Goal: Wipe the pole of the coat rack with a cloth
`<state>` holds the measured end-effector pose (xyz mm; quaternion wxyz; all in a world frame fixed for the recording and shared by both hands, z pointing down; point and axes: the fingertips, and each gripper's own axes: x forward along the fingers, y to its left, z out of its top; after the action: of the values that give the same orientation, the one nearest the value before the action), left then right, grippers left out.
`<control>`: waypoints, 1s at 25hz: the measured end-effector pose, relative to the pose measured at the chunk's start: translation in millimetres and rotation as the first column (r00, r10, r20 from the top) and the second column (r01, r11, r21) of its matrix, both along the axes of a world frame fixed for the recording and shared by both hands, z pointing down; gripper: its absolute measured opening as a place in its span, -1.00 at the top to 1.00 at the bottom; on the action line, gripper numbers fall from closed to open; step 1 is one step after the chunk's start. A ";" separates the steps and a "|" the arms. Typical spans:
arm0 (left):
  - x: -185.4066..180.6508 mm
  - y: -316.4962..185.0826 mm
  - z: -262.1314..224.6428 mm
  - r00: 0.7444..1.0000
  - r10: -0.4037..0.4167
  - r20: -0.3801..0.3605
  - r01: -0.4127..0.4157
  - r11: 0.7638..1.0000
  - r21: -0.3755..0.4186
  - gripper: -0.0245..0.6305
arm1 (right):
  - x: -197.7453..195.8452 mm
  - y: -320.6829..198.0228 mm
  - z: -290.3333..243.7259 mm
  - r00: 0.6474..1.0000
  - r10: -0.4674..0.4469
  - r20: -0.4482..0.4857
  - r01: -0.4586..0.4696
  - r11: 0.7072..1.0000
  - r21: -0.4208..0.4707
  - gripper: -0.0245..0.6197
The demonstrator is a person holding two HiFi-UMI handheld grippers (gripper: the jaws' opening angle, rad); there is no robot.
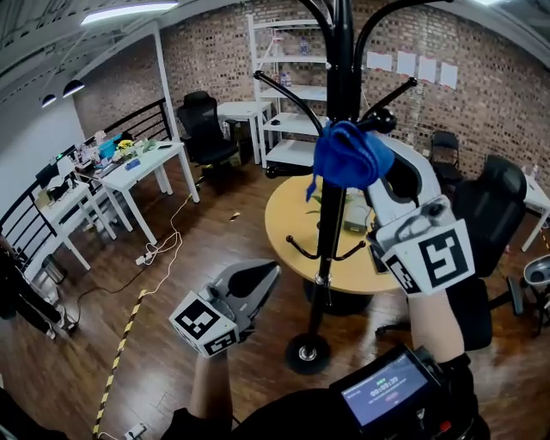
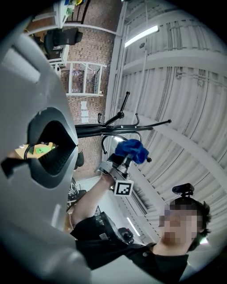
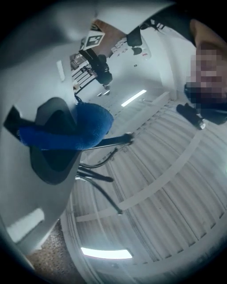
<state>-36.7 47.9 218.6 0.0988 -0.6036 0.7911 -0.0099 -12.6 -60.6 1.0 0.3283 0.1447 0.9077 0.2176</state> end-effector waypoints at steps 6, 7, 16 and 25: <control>-2.7 -3.6 11.9 0.999 0.011 -0.033 -0.011 1.000 -0.008 0.93 | -84.0 -20.4 92.7 0.957 0.112 -0.269 -0.103 0.994 0.045 0.79; -3.9 -3.7 14.7 0.999 0.011 -0.042 -0.012 1.000 -0.011 0.93 | -83.4 -17.1 100.2 0.957 0.116 -0.266 -0.107 0.993 0.048 0.79; -4.1 -20.2 31.9 0.996 0.023 -0.088 -0.025 0.999 -0.021 0.93 | -89.5 -24.1 269.2 0.800 0.110 -0.590 -0.051 0.992 0.115 0.79; -0.7 -38.3 40.3 0.991 0.055 -0.120 -0.058 0.998 -0.027 0.93 | -53.9 -4.3 399.7 0.452 -0.007 -0.892 0.156 0.985 0.071 0.79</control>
<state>-37.3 9.6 259.0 0.0424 -0.6266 0.7780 0.0172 -66.4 -64.9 400.7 -0.1941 0.3034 0.9193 0.1584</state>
